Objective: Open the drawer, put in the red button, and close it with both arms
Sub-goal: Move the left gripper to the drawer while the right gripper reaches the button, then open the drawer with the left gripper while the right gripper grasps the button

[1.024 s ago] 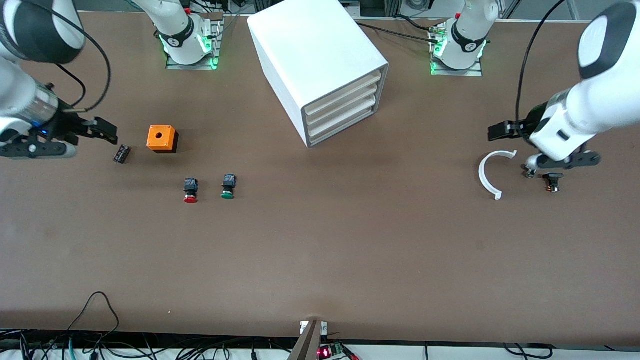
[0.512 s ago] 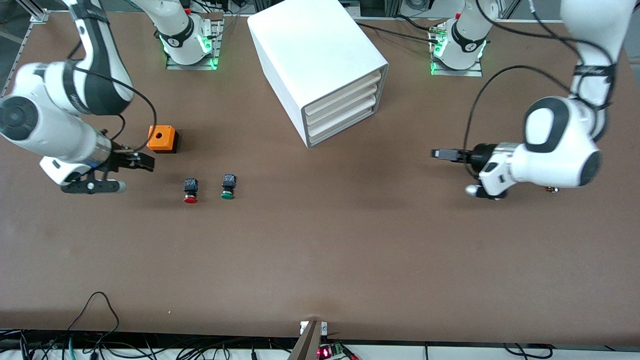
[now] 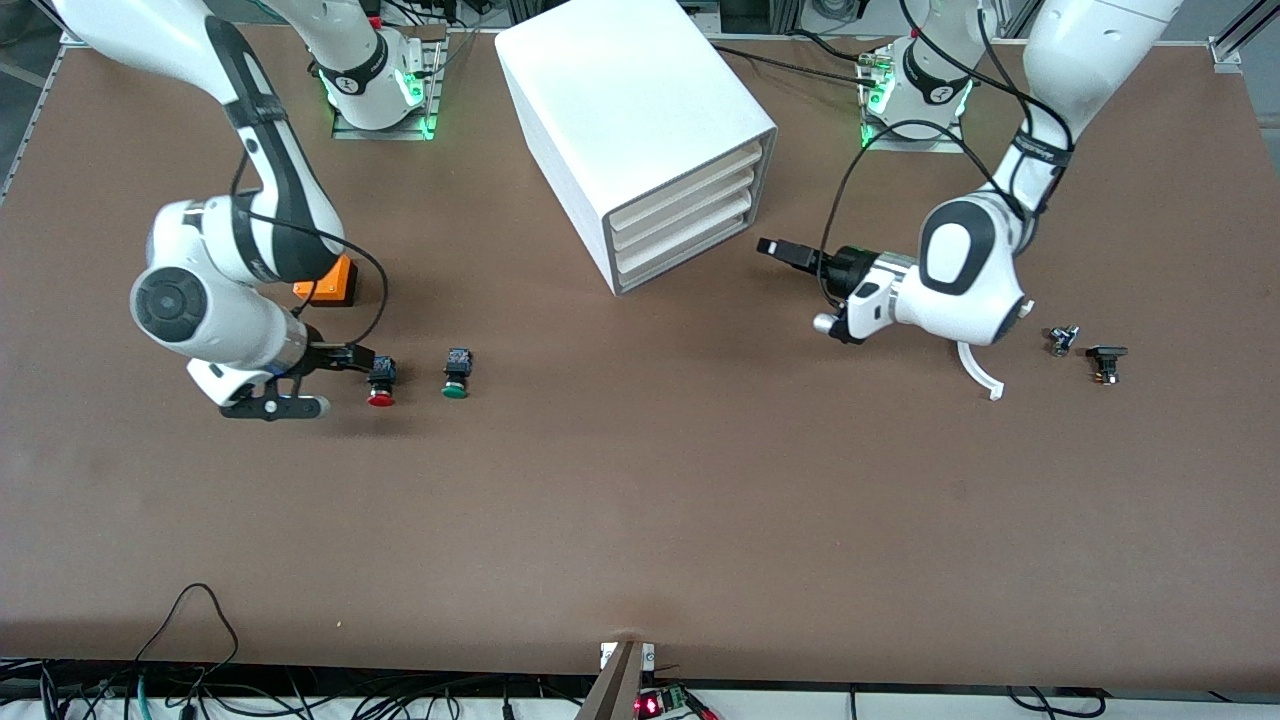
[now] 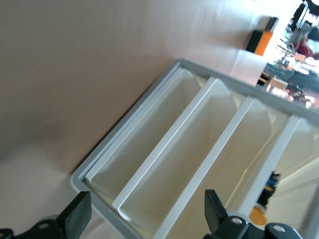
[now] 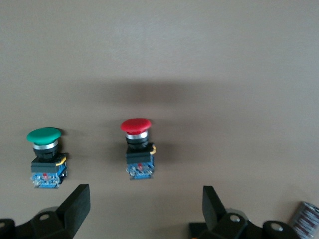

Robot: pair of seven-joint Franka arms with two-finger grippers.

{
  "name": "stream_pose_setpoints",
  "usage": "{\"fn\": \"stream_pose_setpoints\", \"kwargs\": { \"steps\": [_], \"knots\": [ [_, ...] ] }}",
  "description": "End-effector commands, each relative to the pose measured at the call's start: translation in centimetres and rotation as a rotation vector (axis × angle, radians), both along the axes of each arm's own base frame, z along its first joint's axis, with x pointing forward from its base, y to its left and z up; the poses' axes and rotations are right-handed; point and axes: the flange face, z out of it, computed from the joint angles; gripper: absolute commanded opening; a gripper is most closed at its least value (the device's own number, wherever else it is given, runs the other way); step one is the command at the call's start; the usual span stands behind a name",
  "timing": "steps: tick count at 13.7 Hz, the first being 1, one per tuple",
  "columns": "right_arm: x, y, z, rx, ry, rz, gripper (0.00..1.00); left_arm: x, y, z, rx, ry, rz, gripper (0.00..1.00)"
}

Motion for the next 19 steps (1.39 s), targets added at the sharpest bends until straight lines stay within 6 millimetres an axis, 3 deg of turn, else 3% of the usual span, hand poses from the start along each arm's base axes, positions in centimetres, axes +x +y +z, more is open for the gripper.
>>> {"fn": "stream_pose_setpoints", "kwargs": {
  "steps": [1, 3, 5, 9, 11, 12, 13, 15, 16, 19],
  "knots": [
    [-1.4, 1.1, -2.3, 0.020, -0.019, 0.079, 1.00, -2.7, -3.4, -0.5, -0.045, -0.025, -0.065, 1.00],
    [-2.7, 1.0, -4.2, 0.030, -0.047, 0.100, 1.00, -4.3, -5.0, -0.6, -0.063, 0.007, -0.073, 1.00],
    [-3.6, 0.7, -5.5, 0.038, -0.062, 0.148, 1.00, -5.2, -5.3, -1.0, -0.075, 0.034, -0.056, 0.97],
    [-5.2, 0.4, -7.5, 0.042, -0.059, 0.170, 1.00, -8.4, -8.8, -1.5, -0.064, 0.032, -0.057, 0.74],
    [-5.5, -0.5, -9.0, 0.047, -0.072, 0.158, 1.00, -9.2, -9.7, -1.7, -0.054, 0.019, -0.056, 0.49],
    [-5.6, -0.7, -9.3, 0.047, -0.069, 0.155, 1.00, -9.2, -9.6, -1.7, -0.054, 0.015, -0.056, 0.20],
    [-5.6, -0.7, -9.7, 0.047, -0.064, 0.155, 1.00, -8.9, -9.3, -1.5, -0.052, 0.009, -0.056, 0.00],
    [-5.7, -1.1, -10.4, 0.047, -0.054, 0.147, 1.00, -7.3, -7.5, -1.4, -0.039, 0.004, -0.011, 0.00],
    [-5.7, -1.8, -10.8, 0.047, -0.052, 0.135, 0.99, -5.9, -5.7, -1.3, -0.026, -0.017, 0.023, 0.00],
    [-5.7, -1.9, -11.5, 0.047, -0.043, 0.117, 0.77, -0.5, 0.3, -0.8, 0.020, -0.091, 0.123, 0.00]
  ]
}}
